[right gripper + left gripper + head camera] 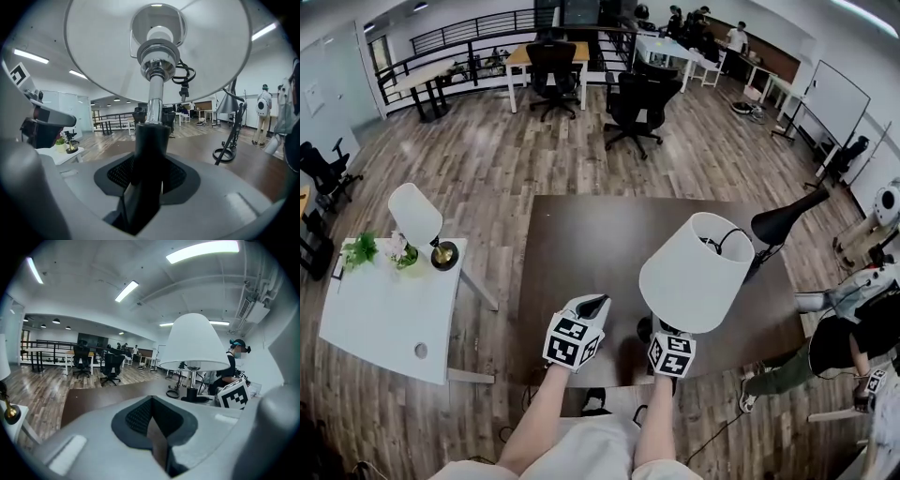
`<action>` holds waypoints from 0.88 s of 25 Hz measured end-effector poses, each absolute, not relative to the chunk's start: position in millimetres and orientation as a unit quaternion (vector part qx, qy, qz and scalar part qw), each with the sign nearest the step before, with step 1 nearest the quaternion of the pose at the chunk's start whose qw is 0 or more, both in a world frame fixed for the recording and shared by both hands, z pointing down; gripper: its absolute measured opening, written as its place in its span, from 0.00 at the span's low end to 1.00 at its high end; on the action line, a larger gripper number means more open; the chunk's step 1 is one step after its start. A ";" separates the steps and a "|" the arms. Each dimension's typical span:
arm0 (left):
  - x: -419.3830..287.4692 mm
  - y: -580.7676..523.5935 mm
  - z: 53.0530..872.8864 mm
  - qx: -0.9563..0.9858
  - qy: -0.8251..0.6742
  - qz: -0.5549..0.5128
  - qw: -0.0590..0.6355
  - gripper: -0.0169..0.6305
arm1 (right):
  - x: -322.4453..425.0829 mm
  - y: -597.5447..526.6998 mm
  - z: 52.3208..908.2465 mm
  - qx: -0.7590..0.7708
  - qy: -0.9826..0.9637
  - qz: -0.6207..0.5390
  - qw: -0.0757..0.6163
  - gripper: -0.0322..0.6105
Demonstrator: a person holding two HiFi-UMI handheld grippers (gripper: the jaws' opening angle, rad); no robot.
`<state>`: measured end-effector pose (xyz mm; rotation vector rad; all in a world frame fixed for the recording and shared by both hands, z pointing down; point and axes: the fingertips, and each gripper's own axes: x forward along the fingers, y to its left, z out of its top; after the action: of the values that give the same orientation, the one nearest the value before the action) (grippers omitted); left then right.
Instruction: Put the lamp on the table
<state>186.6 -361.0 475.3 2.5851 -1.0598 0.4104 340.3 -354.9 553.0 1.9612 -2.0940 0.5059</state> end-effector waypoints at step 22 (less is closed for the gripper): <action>164.0 -404.0 595.8 0.879 -0.390 0.173 0.212 0.03 | 312.8 -475.5 651.7 0.604 -0.782 0.116 0.098 0.32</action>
<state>164.0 -404.0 595.8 2.4428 -1.0834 0.4815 312.8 -475.5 651.7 1.7866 -2.3153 0.3438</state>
